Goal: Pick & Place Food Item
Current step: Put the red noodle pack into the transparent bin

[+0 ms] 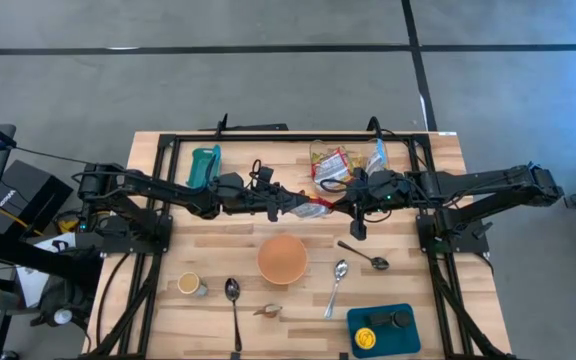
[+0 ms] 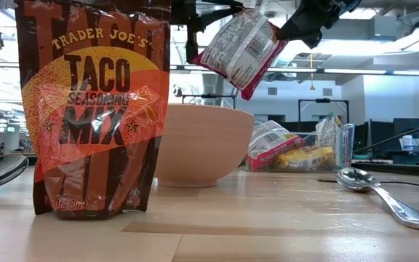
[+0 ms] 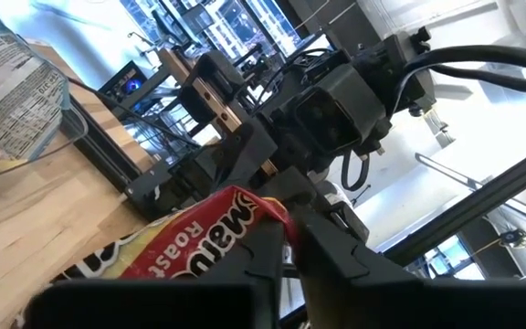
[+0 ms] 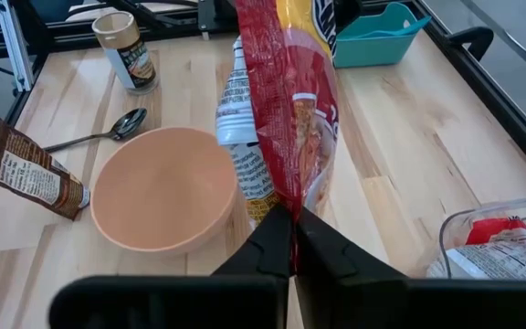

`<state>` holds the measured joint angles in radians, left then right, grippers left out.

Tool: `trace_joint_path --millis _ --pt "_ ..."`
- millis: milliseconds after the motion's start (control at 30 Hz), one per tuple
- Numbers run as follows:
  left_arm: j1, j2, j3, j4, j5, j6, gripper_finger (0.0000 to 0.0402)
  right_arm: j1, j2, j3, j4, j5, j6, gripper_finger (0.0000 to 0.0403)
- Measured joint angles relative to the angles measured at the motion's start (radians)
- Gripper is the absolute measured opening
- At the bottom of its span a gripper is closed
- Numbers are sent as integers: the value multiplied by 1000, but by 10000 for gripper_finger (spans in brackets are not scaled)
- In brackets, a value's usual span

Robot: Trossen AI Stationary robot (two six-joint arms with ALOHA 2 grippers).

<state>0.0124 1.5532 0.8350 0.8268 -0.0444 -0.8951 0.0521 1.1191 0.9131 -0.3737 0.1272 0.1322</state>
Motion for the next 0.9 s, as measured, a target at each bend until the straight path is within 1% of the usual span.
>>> trace_joint_path --millis 100,200,333,433,500,600,833,900 --pt "1 0 0 0 22 0 53 0 0 0 0 0 0 1" --pt "8 0 0 -1 52 -4 92 0 0 0 -1 1 0 0" --pt "20 0 0 -57 57 -25 140 0 0 0 -2 1 2 0" --pt "29 0 0 -111 81 -28 162 0 0 0 -2 2 2 0" --pt "30 0 -1 -143 92 -29 169 0 0 0 -2 2 2 0" --pt "30 0 -1 -149 96 -29 173 0 -1 0 -3 4 2 0" --pt "35 -11 0 -163 97 -28 162 0 -2 0 -40 6 2 0" --pt "41 -20 -1 -190 107 -28 158 0 -2 0 -47 11 11 0"
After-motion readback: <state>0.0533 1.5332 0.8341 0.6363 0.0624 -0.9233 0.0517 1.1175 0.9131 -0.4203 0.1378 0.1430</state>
